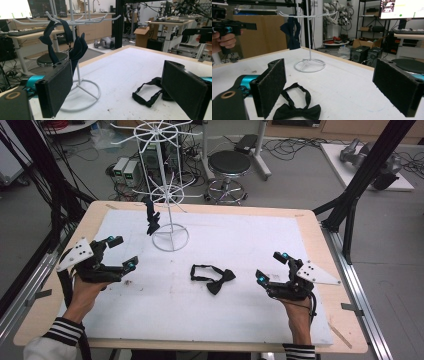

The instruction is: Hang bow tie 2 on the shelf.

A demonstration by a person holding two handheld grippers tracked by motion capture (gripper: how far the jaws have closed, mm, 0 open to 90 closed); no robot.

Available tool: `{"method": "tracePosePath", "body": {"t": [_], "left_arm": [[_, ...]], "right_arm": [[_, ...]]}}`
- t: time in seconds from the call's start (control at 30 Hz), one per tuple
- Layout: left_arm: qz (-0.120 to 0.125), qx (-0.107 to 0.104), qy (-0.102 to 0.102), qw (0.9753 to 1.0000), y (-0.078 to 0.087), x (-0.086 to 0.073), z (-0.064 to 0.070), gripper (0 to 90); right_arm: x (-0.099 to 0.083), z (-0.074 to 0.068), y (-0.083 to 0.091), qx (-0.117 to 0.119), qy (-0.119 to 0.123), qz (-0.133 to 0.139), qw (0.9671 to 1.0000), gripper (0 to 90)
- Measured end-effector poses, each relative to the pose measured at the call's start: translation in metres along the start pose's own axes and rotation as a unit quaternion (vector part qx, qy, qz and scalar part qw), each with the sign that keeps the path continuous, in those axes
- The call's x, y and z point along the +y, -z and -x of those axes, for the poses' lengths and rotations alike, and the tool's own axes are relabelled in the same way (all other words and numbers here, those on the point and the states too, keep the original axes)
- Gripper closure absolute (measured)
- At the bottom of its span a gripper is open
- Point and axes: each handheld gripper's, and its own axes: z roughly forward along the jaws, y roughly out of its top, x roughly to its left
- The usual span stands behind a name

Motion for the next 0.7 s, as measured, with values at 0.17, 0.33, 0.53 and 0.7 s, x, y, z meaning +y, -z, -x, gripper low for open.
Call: {"method": "tracePosePath", "body": {"t": [0.17, 0.33, 0.53, 0.7], "left_arm": [[0.001, 0.0, 0.0, 1.0, 0.0, 0.001, 0.001, 11.1], [-0.003, -0.001, -0.001, 1.0, 0.0, 0.0, 0.0, 11.1], [-0.001, 0.0, 0.001, 1.0, -0.001, 0.0, 0.0, 11.1], [0.001, -0.004, -0.001, 1.0, -0.001, 0.002, -0.001, 11.1]], "right_arm": [[0.0, 0.002, -0.003, 0.006, 0.006, -0.013, 0.9999, 11.0], [0.008, 0.004, -0.008, 0.019, 0.026, -0.034, 0.9989, 10.9], [0.015, 0.007, -0.017, 0.041, 0.045, -0.068, 0.9959, 10.9], [0.023, 0.009, -0.026, 0.064, 0.067, -0.105, 0.9902, 10.9]]}}
